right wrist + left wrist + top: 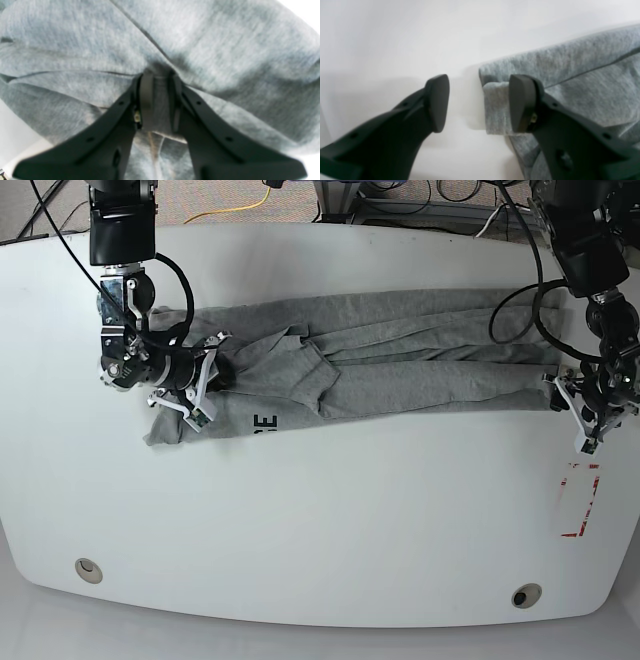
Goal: Layout the t-shirt on the table in an organized manner, then fold the t-shirt properly
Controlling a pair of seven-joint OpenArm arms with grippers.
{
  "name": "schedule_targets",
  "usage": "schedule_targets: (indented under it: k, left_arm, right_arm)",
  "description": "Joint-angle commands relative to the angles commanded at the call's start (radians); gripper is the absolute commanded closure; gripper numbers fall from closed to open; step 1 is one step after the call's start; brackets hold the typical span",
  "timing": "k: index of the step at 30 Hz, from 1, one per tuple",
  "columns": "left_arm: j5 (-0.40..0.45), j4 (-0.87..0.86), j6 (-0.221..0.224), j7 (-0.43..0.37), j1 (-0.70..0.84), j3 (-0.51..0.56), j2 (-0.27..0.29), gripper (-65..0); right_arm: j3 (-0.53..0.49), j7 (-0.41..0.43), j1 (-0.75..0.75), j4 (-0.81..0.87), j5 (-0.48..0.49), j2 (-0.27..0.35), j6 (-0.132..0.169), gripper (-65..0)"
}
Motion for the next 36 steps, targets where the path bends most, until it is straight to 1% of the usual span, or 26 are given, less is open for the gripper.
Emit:
schedule_targets:
  k: [7,12,17,20,27,32,34,36]
  left_arm:
    - [-0.002,0.002,0.000,0.000,0.025,0.000,0.000,-35.7]
    - [-0.005,0.023,0.000,0.000,0.051,0.000,0.000,-32.8]
    - [-0.005,0.037,0.000,0.040,0.072,0.000,0.002,-32.5]
    - [-0.008,0.037,0.000,0.049,0.078,0.000,0.002,-32.5]
    - [-0.086,0.038,0.000,0.051,0.104,-0.002,-0.005,-32.5]
    - [-0.092,0.072,0.000,0.051,0.121,0.000,-0.005,-32.1]
    - [-0.092,0.089,0.000,0.051,0.121,0.005,-0.003,-29.2]
    - [-0.092,0.098,0.000,0.051,0.121,0.025,-0.003,-23.9]
  right_arm:
    - [0.000,0.000,0.000,0.000,0.002,0.000,0.000,-9.8]
    - [0.000,0.000,0.000,0.000,0.002,0.000,0.000,-9.8]
    - [0.000,0.000,0.000,0.002,0.002,0.000,0.000,-9.8]
    - [0.000,0.000,0.000,0.002,0.002,0.000,0.000,-9.8]
    - [0.000,0.000,0.002,0.002,-0.003,-0.012,0.000,-9.8]
    - [0.000,0.000,0.002,0.000,-0.005,-0.012,0.000,-9.8]
    - [0.000,0.000,0.002,0.000,-0.005,-0.012,0.000,-9.8]
    - [0.000,0.000,0.002,0.000,-0.002,-0.012,0.000,-9.8]
